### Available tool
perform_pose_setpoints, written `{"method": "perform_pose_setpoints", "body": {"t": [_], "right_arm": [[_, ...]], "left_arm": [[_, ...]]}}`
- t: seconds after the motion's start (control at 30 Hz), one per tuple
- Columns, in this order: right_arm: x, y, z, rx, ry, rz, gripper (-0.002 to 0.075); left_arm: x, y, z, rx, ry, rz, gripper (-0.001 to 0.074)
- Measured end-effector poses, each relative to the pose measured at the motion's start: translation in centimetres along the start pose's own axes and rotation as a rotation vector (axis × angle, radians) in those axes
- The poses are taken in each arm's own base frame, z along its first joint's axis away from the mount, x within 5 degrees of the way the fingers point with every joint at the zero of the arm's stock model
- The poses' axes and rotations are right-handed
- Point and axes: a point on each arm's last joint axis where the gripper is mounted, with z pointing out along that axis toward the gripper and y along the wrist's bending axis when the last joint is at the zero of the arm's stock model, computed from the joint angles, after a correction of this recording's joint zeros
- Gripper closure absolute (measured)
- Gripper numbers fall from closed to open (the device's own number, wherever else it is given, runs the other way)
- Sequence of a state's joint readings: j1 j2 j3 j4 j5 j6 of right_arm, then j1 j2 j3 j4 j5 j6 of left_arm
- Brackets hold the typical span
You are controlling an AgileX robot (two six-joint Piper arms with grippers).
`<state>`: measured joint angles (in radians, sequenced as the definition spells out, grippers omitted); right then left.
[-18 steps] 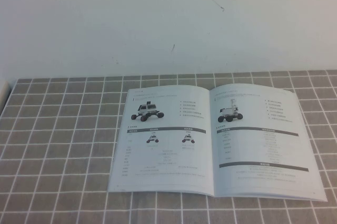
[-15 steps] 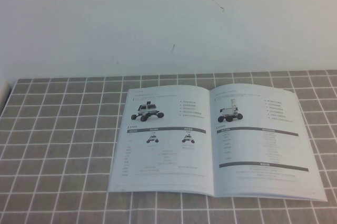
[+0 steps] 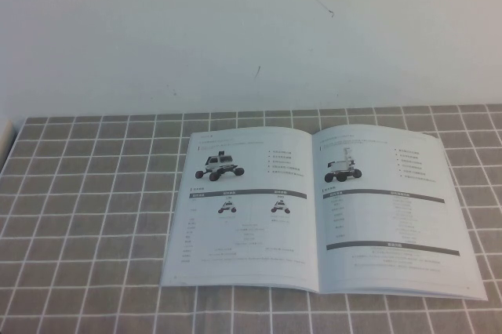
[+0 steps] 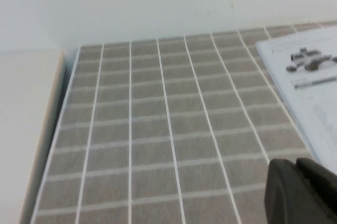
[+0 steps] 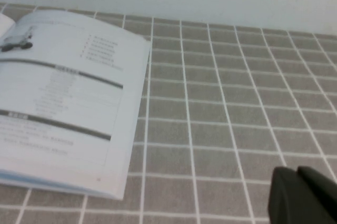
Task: Close book
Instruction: 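Close the open booklet and leave it lying on the table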
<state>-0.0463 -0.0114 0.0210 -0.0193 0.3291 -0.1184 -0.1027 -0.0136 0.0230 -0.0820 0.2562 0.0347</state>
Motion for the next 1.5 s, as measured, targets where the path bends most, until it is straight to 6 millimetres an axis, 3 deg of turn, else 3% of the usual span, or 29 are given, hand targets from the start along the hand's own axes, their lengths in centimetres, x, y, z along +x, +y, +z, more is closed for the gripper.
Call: {"method": "perform_pose_setpoints", "body": {"t": [0.13,0.47,0.6,0.83,0.97,1.1,1.3,1.5], "right_arm": [[-1.1,-0.1,0.0,0.016,-0.138,0.0,0.0729],[-6.2,-0.7,-2.5,0.078,-0.778,0.033,0.0729],[-7.1,-0.8,-3.7,0.092,-0.941,0.038,0.0729],[-7.6,-0.9,-4.5,0.101,-1.044,0.041,0.0729],[-8.1,-1.0,-4.4,0.096,-0.986,0.042,0.0729],[-10.7,-1.3,-5.5,0.072,-0.807,0.059,0.0729],[-15.2,-1.9,-8.6,0.056,-0.653,0.071,0.0729],[-18.5,-2.2,-7.1,0.022,-0.461,0.102,0.0729]], "left_arm": [[-1.8,0.1,-0.2,-0.007,-0.191,0.003,0.0738],[-6.5,0.2,-2.7,-0.028,-0.789,0.01,0.0738],[-7.1,0.2,-3.3,-0.031,-0.882,0.01,0.0738],[-7.2,0.2,-3.5,-0.032,-0.91,0.008,0.0738],[-7.1,0.5,-3.4,-0.042,-0.896,-0.049,0.0738],[-7.3,0.4,-2.8,-0.024,-0.724,-0.07,0.0738],[-11.1,-0.3,-4.3,0.016,-0.535,-0.062,0.0738],[-14.6,-0.6,-2.7,0.028,-0.302,-0.053,0.0738]]}}
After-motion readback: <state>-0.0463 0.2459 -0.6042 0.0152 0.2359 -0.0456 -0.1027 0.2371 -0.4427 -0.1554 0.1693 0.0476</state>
